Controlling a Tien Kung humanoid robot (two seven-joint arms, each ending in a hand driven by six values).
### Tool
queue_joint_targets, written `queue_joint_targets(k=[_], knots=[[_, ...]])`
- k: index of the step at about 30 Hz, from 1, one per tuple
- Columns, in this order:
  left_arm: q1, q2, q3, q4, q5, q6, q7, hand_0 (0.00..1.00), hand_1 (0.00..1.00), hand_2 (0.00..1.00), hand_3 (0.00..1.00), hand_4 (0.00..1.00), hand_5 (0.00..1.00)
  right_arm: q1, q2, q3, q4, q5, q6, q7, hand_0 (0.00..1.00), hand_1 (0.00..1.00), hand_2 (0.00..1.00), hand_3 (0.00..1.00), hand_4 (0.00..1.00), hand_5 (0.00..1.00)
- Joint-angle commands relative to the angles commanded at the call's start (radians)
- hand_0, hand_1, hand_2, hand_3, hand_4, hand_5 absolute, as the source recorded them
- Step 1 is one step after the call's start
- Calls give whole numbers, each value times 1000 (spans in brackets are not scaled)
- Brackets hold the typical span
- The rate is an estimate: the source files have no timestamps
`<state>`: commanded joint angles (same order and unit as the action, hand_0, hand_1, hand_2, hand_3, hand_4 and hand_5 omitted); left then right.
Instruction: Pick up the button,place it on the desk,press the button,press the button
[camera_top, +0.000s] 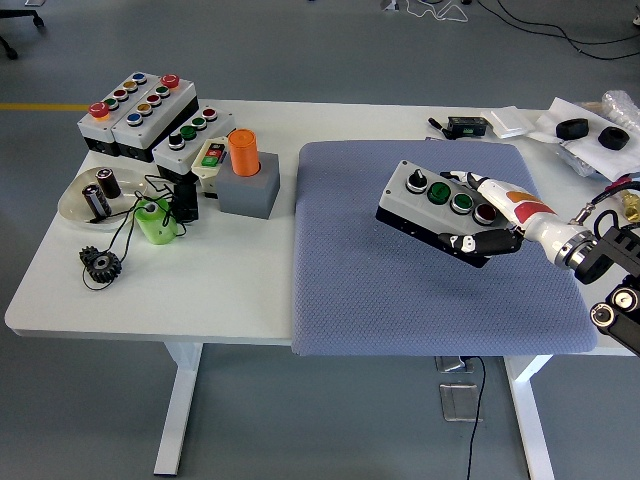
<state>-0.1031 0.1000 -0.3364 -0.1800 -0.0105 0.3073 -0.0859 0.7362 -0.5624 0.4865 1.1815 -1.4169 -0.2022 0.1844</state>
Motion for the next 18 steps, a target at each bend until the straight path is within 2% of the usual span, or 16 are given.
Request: queue_joint_targets(k=[1,6,7,12,13,18], knots=[[0,0,0,0,0,0,0,672,728,734,539,391,998,9,-4,-20,1,3,5,5,2,2,133,311,401,35],[-2,-1,7,0,-1,0,4,672,728,734,539,391,998,66,-4,-129,-6,4,36,44,2,2,133,311,401,35],[-3,-2,4,0,3,1,5,672,728,734,540,389,998,78,1,-151,-14,-7,43,54,2,2,140,311,415,64],[-6,-3,5,0,0,1,5,672,728,734,540,389,998,108,17,-201,-40,-32,47,74,2,2,140,311,415,64],[-6,-3,2,0,2,2,6,672,729,734,541,388,998,112,19,-206,-44,-29,48,75,2,2,171,373,431,63],[-9,-3,-1,0,2,3,5,672,729,734,541,388,998,134,31,-225,-60,-47,46,93,2,2,171,373,431,63]])
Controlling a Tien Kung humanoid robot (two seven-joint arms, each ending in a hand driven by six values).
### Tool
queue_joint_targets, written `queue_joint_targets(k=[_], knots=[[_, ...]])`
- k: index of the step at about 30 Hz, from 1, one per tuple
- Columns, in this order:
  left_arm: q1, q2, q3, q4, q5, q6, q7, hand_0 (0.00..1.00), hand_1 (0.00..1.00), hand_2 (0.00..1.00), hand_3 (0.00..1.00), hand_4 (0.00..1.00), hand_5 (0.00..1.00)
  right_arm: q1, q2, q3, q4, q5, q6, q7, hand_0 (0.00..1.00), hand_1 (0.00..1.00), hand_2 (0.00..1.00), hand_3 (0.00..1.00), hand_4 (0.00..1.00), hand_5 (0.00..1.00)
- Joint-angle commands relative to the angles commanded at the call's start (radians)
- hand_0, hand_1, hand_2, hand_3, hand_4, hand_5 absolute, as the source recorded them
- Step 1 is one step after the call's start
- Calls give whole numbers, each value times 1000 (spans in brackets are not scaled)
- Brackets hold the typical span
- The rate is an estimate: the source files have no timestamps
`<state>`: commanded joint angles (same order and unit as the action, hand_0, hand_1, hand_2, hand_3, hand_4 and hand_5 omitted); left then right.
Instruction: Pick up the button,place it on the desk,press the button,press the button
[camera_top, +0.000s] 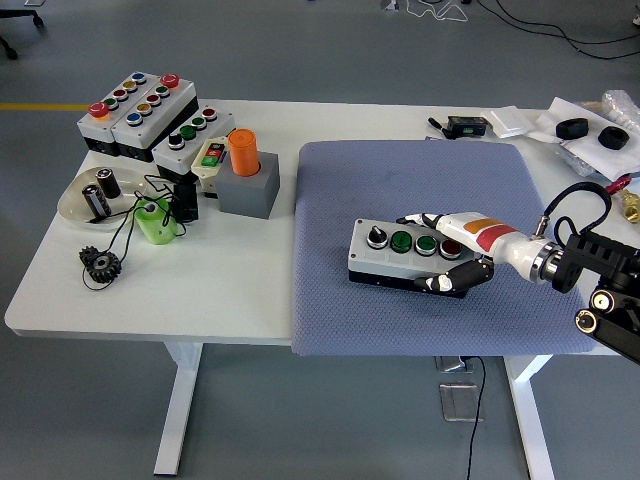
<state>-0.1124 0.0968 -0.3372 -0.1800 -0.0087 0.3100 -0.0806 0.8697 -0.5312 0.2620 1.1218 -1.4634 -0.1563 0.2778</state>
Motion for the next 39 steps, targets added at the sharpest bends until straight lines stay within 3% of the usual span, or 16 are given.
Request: queue_joint_targets(k=[1,6,7,12,13,18,19,24,25,29,30,36,37,39], knots=[[0,0,0,0,0,0,0,672,729,734,542,385,998,2,1,-2,-1,-4,-1,2,37,32,250,438,459,74],[-1,1,7,0,-7,0,-2,672,729,734,542,385,998,33,14,-37,-22,-83,8,24,37,32,250,438,459,74],[-2,1,5,0,-5,0,-1,672,729,734,542,384,998,35,17,-41,-27,-89,10,27,110,137,342,487,482,72],[-1,0,7,0,-8,0,-2,672,729,734,542,384,998,34,24,-41,-43,-101,21,27,110,137,342,487,482,72],[-1,0,3,0,-4,0,-1,673,729,733,543,384,998,33,25,-40,-46,-103,24,27,151,190,367,503,552,75],[-1,0,-2,0,1,1,0,673,729,733,543,384,998,32,22,-28,-55,-117,55,16,151,190,367,503,552,75],[0,-1,-3,0,2,1,1,672,729,733,543,382,998,32,21,-26,-55,-123,66,10,290,338,463,663,698,147],[1,0,-1,0,1,0,0,672,729,733,543,382,998,33,15,-14,-58,-155,94,-11,290,338,463,663,698,147],[1,-1,-2,0,1,0,0,671,729,733,542,383,998,33,14,-13,-59,-155,96,-12,357,373,547,781,776,246],[1,0,0,0,1,0,0,671,729,733,542,383,998,34,11,-12,-60,-164,101,-17,357,373,547,781,776,246],[1,0,-2,0,3,0,0,671,728,733,541,382,998,32,10,-9,-58,-165,106,-19,434,457,637,884,807,287],[2,0,-9,0,7,0,0,671,728,733,541,382,998,17,3,28,-50,-153,125,-27,434,457,637,884,807,287],[2,0,-10,0,9,1,0,671,729,733,542,383,998,17,2,33,-49,-151,127,-28,602,596,771,998,846,308],[2,0,-8,0,8,0,0,671,729,733,542,383,998,16,0,43,-47,-148,132,-31,602,596,771,998,846,308]])
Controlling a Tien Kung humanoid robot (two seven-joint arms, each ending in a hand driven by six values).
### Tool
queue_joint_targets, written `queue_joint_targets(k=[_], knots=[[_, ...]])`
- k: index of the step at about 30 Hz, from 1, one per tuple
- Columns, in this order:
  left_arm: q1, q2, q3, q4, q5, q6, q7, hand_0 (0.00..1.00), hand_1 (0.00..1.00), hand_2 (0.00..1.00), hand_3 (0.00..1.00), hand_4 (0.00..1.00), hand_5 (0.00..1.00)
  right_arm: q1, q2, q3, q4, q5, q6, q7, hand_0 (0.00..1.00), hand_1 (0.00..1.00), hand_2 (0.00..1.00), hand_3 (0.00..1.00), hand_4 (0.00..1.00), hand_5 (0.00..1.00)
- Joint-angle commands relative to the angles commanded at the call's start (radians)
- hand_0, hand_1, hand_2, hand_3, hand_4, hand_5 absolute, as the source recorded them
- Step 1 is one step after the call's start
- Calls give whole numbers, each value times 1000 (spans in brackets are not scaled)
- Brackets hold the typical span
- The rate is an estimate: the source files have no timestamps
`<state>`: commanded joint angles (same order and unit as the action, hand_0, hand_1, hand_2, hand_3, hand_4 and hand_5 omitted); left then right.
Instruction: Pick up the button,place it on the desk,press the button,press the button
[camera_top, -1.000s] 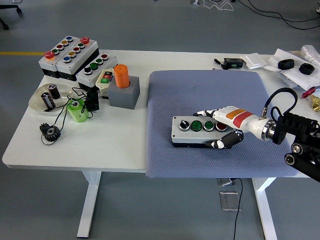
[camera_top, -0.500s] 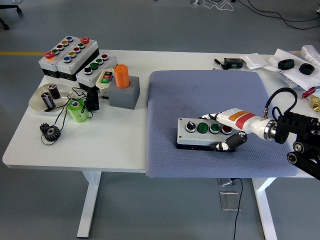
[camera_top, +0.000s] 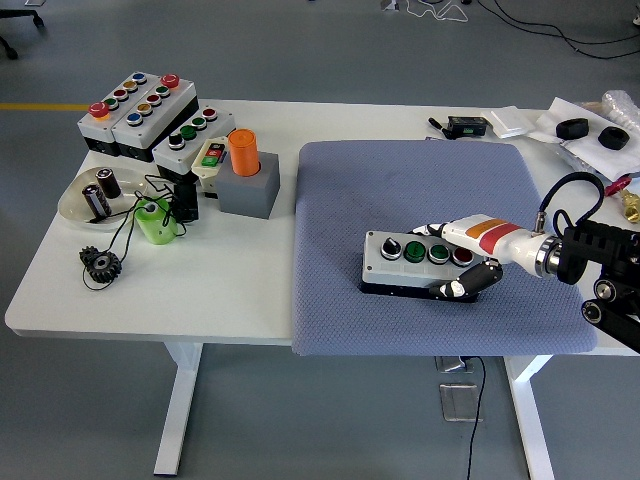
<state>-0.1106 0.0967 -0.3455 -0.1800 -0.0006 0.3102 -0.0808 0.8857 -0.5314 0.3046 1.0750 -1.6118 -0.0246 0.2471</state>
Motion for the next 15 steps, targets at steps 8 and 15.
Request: queue_joint_targets(k=[8,15], knots=[[1,0,-3,0,2,0,1,670,728,733,542,384,998,-1,-7,19,8,-7,14,1,738,689,855,998,874,302],[1,1,11,0,-13,-2,-3,671,728,733,542,387,998,-6,-18,37,26,-23,15,1,850,799,938,998,893,225]])
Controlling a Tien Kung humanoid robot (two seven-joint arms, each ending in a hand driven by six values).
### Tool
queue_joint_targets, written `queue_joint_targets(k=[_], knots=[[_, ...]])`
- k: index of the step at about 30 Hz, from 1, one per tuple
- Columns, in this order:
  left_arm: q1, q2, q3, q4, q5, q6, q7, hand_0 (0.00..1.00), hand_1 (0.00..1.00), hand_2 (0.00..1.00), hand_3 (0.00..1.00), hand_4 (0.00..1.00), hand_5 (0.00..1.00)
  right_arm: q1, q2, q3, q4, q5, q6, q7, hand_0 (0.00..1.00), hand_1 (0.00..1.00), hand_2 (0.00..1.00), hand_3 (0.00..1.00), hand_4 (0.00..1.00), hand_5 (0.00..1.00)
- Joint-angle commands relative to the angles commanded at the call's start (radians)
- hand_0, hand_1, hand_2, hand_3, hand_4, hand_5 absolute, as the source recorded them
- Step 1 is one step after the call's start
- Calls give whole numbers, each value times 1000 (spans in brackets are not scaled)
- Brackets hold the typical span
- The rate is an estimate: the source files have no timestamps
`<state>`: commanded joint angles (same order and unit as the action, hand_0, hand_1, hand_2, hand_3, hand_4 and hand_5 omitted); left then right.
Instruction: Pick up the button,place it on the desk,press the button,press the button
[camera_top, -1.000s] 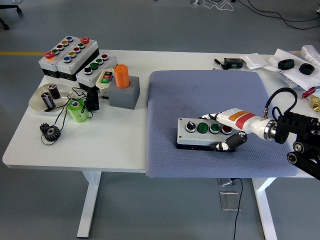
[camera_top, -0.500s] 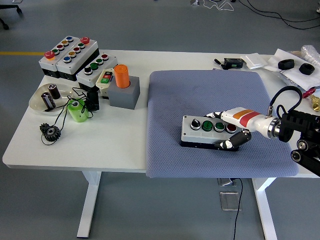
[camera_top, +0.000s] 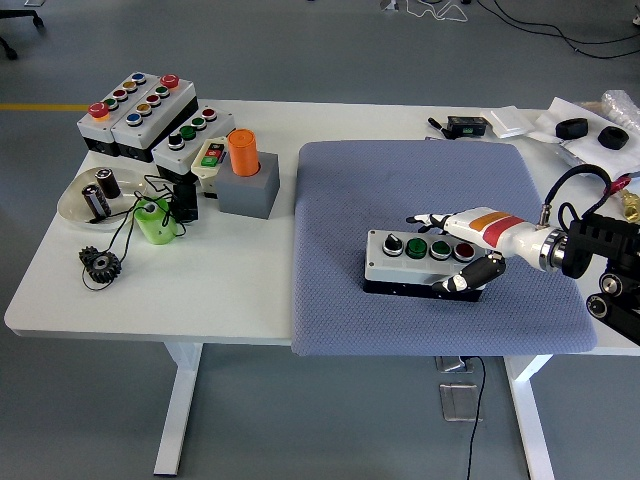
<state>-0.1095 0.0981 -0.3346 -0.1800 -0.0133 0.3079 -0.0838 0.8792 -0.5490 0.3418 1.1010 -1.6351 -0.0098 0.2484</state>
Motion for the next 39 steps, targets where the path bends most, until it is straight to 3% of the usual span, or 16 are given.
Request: queue_joint_targets(k=[11,20,25,33,36,37,39], knots=[[0,0,2,0,-5,0,-1,671,726,731,542,390,998,-6,-24,-5,-13,-25,9,-11,887,825,960,998,886,217],[1,-2,4,0,-3,0,1,670,726,731,541,391,998,-14,-17,31,-53,-50,-18,-16,886,827,960,998,884,213],[0,-2,7,0,-4,0,2,670,726,731,542,392,998,-19,-22,51,-52,-52,-9,-17,884,823,956,998,893,198],[-1,1,15,0,-16,-2,-3,670,726,731,542,392,998,-77,-116,113,95,-35,27,-55,882,824,952,998,891,193],[-1,0,17,0,-18,-3,-4,670,726,731,542,392,998,-125,-151,191,178,-35,0,-83,882,824,952,998,891,193],[-1,0,21,0,-21,-3,-4,670,726,732,542,392,998,-143,-160,222,206,-35,-25,-96,784,663,776,998,876,232],[-1,0,19,0,-16,-3,-3,670,726,732,542,392,998,-166,-174,264,242,-45,-66,-117,784,663,776,998,876,232]])
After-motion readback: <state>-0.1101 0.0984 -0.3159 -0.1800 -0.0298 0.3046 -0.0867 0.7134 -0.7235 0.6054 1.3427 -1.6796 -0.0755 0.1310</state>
